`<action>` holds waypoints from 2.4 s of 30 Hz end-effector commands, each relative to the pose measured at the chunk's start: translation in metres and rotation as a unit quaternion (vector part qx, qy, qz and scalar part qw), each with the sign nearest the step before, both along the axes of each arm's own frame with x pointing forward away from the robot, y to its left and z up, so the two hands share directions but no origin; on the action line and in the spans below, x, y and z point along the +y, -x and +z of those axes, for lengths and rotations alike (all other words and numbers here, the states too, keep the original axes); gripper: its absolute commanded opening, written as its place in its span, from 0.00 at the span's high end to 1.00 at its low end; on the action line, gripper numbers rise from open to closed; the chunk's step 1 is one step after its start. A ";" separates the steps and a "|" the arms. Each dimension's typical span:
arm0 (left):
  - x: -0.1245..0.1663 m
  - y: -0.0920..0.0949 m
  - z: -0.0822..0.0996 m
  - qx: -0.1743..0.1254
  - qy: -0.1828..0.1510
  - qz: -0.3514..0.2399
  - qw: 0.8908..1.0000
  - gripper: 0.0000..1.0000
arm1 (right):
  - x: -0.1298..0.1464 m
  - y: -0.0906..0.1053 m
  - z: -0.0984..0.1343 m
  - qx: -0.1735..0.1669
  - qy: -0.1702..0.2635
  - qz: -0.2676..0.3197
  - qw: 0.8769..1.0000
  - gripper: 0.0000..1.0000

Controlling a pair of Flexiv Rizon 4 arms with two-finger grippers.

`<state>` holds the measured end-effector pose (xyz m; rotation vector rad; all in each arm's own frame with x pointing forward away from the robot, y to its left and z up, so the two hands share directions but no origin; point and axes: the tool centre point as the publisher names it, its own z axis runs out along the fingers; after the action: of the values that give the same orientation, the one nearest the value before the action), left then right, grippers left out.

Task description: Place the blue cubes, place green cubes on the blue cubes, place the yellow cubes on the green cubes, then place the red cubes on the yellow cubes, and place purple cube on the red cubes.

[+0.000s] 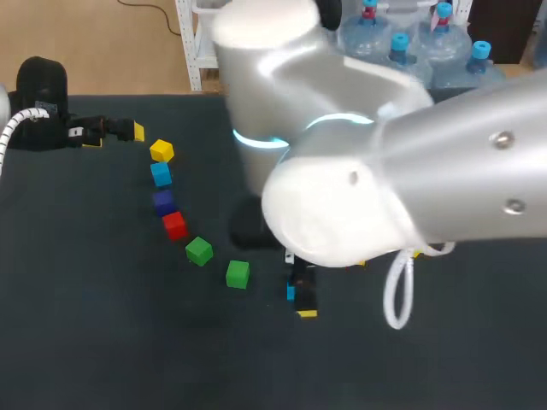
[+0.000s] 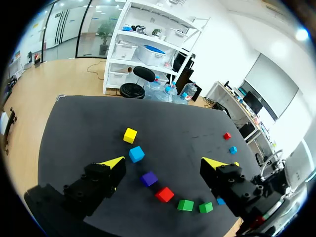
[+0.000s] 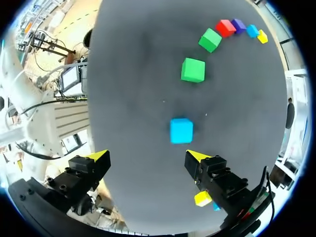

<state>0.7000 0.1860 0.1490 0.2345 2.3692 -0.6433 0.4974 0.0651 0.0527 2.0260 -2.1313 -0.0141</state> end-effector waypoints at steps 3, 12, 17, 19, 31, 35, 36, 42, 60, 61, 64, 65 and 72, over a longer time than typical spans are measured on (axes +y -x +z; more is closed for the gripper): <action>0.000 0.000 0.000 0.001 -0.001 0.001 1.000 0.00 | 0.002 -0.018 -0.023 -0.002 -0.015 0.013 1.000 0.00; 0.000 0.000 0.000 0.001 -0.001 0.001 1.000 0.00 | 0.002 -0.035 -0.035 0.000 -0.036 0.029 0.999 0.00; 0.000 0.000 0.000 0.001 -0.001 0.001 1.000 0.00 | 0.007 -0.037 -0.044 0.011 -0.047 0.038 0.998 0.00; 0.000 0.000 0.000 0.001 -0.001 0.001 1.000 0.00 | 0.009 -0.037 -0.047 0.015 -0.050 0.041 0.998 0.00; 0.000 0.000 0.000 0.001 -0.001 0.001 1.000 0.00 | 0.015 -0.041 -0.058 0.019 -0.059 0.057 0.996 0.37; 0.000 0.000 0.000 0.001 -0.001 0.001 1.000 0.00 | 0.016 -0.042 -0.058 0.020 -0.058 0.061 0.996 1.00; 0.000 0.000 0.000 0.001 -0.001 0.001 1.000 0.00 | 0.017 -0.041 -0.057 0.020 -0.058 0.062 0.996 1.00; 0.000 0.000 0.000 0.001 -0.001 0.001 1.000 0.00 | 0.018 -0.040 -0.056 0.026 -0.052 0.069 0.996 1.00; 0.000 0.000 0.000 0.001 -0.001 0.001 1.000 0.00 | 0.002 -0.063 -0.030 0.008 -0.016 0.091 0.996 1.00; 0.000 0.000 0.000 0.001 -0.001 0.001 1.000 0.00 | 0.001 -0.065 -0.029 0.006 -0.017 0.090 0.996 1.00; 0.000 0.000 0.000 0.001 -0.001 0.001 1.000 0.00 | -0.004 -0.074 -0.023 -0.005 -0.022 0.090 0.996 1.00; 0.000 0.000 0.000 0.001 -0.001 0.001 1.000 0.00 | -0.006 -0.079 -0.021 -0.008 -0.027 0.089 0.996 1.00; 0.000 0.000 0.000 0.001 -0.001 0.001 1.000 0.00 | -0.033 -0.112 -0.013 -0.014 -0.066 0.098 0.993 1.00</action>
<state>0.7000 0.1861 0.1490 0.2343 2.3692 -0.6433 0.6026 0.0481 0.0375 2.2879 -1.9685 -0.0407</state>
